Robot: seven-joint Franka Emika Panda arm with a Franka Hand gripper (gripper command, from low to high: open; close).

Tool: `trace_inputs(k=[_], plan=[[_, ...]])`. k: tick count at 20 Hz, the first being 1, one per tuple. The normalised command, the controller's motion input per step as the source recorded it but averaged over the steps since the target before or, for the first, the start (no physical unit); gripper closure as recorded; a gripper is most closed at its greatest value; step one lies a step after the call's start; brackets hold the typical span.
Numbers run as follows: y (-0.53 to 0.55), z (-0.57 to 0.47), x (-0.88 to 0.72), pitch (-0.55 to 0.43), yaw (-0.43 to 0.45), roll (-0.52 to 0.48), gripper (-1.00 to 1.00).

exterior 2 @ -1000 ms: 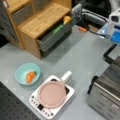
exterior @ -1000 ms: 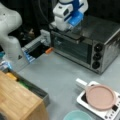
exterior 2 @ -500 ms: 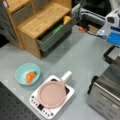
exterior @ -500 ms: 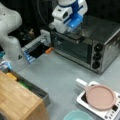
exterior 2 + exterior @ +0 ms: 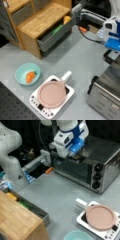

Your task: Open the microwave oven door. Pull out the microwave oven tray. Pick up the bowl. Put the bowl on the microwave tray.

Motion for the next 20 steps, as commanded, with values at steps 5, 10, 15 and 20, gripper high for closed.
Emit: trace_inputs(k=[5,10,15,20], plan=[[-0.26,-0.42,-0.23,-0.069,0.121,0.407,-1.00],[-0.51,-0.41,-0.27,-0.016,0.094,0.383,-1.00],[-0.46,-0.36,-0.26,-0.012,0.037,0.294,-1.00],[-0.21,-0.31,-0.22,-0.027,0.004,0.236,-1.00]])
